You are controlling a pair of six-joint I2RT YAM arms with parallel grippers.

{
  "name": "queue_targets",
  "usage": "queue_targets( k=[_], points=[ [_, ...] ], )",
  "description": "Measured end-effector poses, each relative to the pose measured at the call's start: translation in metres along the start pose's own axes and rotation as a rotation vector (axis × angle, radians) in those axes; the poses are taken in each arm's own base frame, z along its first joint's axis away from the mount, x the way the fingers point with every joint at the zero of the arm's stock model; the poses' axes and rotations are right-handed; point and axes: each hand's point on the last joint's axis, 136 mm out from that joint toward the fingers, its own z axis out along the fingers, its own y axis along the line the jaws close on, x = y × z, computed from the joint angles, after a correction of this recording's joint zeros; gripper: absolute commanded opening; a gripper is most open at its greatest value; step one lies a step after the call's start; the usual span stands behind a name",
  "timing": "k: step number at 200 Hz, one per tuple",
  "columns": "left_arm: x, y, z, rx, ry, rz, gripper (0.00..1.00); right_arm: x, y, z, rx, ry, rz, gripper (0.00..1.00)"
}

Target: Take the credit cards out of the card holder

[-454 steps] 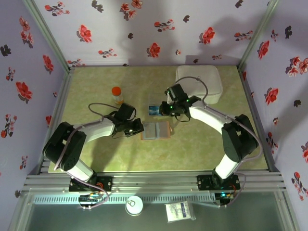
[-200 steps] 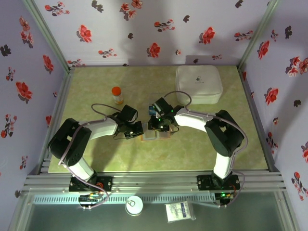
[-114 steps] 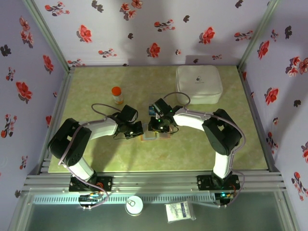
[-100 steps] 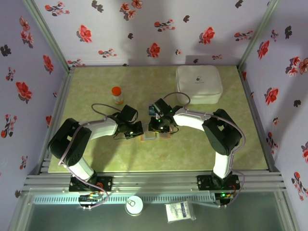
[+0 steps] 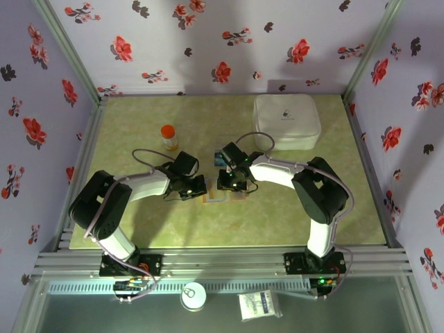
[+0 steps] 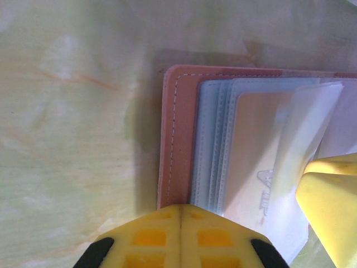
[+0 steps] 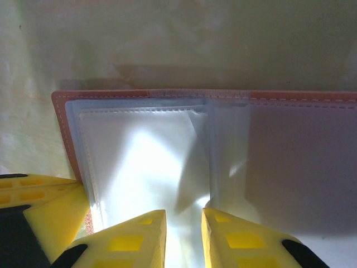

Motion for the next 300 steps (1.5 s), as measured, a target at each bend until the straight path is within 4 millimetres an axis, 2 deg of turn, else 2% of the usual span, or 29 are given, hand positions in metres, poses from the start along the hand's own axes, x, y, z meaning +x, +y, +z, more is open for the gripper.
queue_targets(
  k=[136, 180, 241, 300],
  points=[
    [-0.003, 0.003, -0.006, -0.042, -0.006, -0.005, 0.01, 0.003, -0.006, 0.001, 0.015, -0.001, 0.002, 0.2],
    [-0.014, -0.016, -0.018, 0.011, -0.046, 0.0, 0.09, 0.004, -0.007, 0.001, 0.014, -0.001, 0.002, 0.2],
    [-0.024, -0.043, -0.022, 0.132, -0.068, -0.035, 0.21, 0.005, -0.008, 0.001, 0.015, 0.0, 0.003, 0.2],
    [-0.024, -0.054, -0.009, 0.189, -0.045, -0.064, 0.25, 0.005, -0.008, 0.001, 0.016, 0.0, 0.003, 0.2]
  ],
)
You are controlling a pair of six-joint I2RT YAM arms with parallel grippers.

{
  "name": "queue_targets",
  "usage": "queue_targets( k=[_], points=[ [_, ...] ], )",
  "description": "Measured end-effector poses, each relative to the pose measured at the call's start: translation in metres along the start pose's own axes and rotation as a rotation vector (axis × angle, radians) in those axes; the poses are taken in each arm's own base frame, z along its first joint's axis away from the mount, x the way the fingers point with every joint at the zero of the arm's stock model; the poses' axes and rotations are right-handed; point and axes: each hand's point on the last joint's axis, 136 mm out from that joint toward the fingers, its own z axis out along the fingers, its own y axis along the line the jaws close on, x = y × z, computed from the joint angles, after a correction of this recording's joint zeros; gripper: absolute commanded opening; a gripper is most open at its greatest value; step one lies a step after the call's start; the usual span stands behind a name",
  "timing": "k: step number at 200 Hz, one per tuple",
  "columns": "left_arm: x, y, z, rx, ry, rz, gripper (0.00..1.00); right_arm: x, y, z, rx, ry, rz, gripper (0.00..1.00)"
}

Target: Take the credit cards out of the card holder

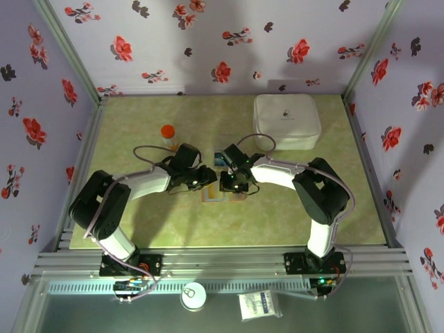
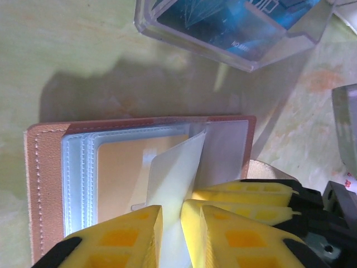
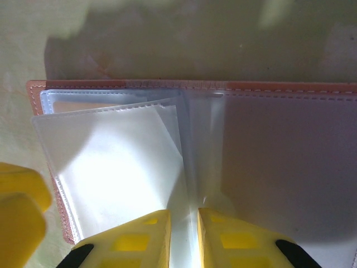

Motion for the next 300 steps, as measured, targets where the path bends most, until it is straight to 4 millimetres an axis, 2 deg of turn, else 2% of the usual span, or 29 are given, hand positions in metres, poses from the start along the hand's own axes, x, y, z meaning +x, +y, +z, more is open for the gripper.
queue_targets(
  k=[67, 111, 161, 191, 272, 300],
  points=[
    [0.009, 0.012, 0.005, -0.029, 0.013, -0.022, 0.33, 0.0, 0.0, 0.0, 0.0, 0.0, 0.0, 0.2],
    [0.008, 0.015, 0.005, -0.044, 0.003, -0.029, 0.34, 0.0, 0.0, 0.0, 0.0, 0.0, 0.0, 0.21],
    [0.007, 0.012, 0.005, -0.029, -0.002, -0.032, 0.25, 0.0, 0.0, -0.001, -0.002, -0.002, 0.0, 0.21],
    [0.007, 0.005, 0.006, 0.003, 0.001, -0.035, 0.23, 0.0, 0.001, -0.004, -0.005, -0.005, -0.001, 0.23],
    [0.009, 0.0, 0.006, 0.011, 0.009, -0.031, 0.19, -0.008, 0.01, -0.039, -0.035, -0.097, -0.024, 0.25],
    [0.009, -0.013, 0.006, 0.027, 0.012, -0.012, 0.18, -0.009, 0.006, -0.053, -0.044, -0.126, -0.018, 0.26]
  ],
)
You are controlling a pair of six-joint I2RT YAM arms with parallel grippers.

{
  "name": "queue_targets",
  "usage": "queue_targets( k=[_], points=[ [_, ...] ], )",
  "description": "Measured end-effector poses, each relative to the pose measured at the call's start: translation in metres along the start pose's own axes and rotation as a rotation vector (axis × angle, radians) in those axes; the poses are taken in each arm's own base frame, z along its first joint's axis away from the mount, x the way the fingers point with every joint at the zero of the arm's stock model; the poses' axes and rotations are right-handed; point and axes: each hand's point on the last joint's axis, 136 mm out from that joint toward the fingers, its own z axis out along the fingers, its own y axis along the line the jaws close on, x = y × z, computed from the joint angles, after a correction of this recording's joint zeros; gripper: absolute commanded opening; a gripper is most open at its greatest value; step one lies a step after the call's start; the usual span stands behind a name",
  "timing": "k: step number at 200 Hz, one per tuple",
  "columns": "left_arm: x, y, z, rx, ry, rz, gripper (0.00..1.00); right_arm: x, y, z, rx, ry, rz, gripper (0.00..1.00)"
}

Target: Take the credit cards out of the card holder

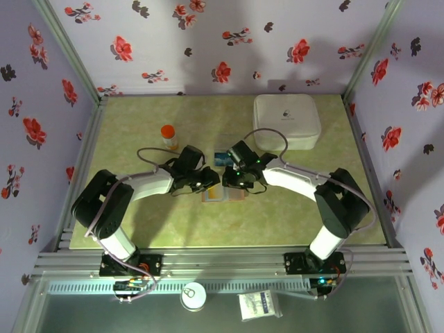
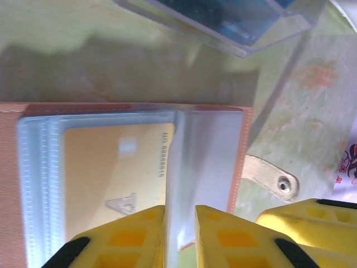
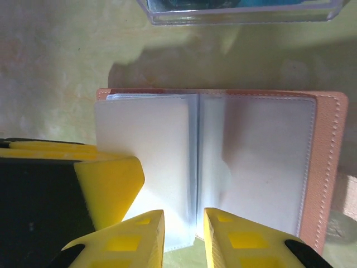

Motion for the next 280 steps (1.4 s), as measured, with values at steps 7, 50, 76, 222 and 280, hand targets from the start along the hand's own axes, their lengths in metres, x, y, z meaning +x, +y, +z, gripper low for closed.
queue_targets(
  k=[7, 50, 76, 222, 280],
  points=[
    [0.0, -0.005, 0.0, 0.005, 0.001, 0.006, 0.18, -0.001, -0.001, -0.003, -0.003, -0.006, 0.003, 0.26],
    [0.002, -0.024, 0.007, 0.014, 0.018, 0.035, 0.18, -0.006, -0.013, -0.025, -0.021, -0.056, 0.024, 0.27],
    [0.008, -0.026, 0.018, -0.009, 0.041, 0.043, 0.2, -0.007, -0.025, -0.035, -0.019, -0.077, 0.037, 0.28],
    [0.011, -0.052, 0.043, -0.018, 0.07, 0.087, 0.3, 0.002, -0.046, -0.055, -0.027, -0.105, 0.061, 0.31],
    [-0.014, -0.045, 0.03, -0.009, 0.019, 0.083, 0.32, 0.005, -0.044, -0.052, -0.038, -0.084, 0.073, 0.3]
  ],
)
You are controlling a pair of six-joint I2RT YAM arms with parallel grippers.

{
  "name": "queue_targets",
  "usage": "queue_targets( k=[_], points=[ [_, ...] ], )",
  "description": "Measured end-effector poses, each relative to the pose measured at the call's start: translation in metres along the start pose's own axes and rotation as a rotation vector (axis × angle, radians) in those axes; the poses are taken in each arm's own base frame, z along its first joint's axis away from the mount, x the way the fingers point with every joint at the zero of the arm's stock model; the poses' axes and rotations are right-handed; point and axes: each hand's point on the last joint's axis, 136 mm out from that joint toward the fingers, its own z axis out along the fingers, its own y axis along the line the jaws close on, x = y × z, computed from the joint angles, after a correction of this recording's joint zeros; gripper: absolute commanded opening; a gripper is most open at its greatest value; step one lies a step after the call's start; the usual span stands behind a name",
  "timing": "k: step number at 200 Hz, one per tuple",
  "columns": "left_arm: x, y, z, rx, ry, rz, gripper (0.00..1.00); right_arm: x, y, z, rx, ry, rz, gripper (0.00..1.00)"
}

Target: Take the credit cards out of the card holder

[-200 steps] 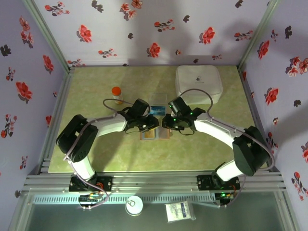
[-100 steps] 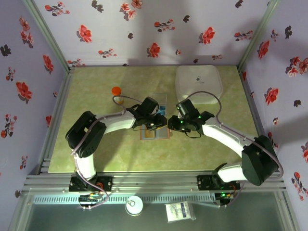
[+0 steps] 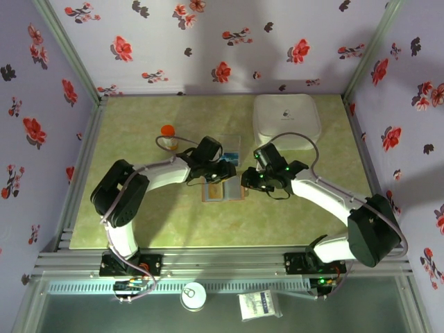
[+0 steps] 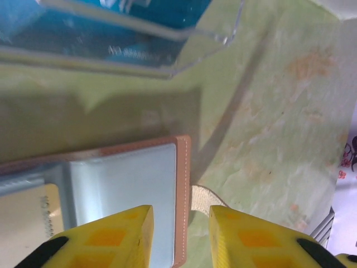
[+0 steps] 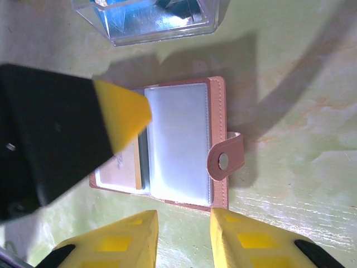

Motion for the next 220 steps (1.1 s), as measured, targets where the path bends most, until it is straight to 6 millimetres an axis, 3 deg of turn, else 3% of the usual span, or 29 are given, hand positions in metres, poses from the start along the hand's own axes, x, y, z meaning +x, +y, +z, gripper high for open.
queue_targets(
  k=[41, 101, 220],
  points=[
    [-0.008, -0.01, -0.008, 0.043, -0.007, 0.041, 0.33, 0.001, 0.002, -0.006, 0.016, 0.024, 0.004, 0.3],
    [-0.008, -0.048, -0.018, 0.167, 0.044, 0.121, 0.37, -0.004, 0.017, -0.018, 0.003, 0.03, -0.009, 0.3],
    [-0.002, -0.052, -0.039, 0.182, 0.051, 0.196, 0.39, 0.005, 0.025, -0.016, -0.004, 0.048, -0.02, 0.3]
  ],
)
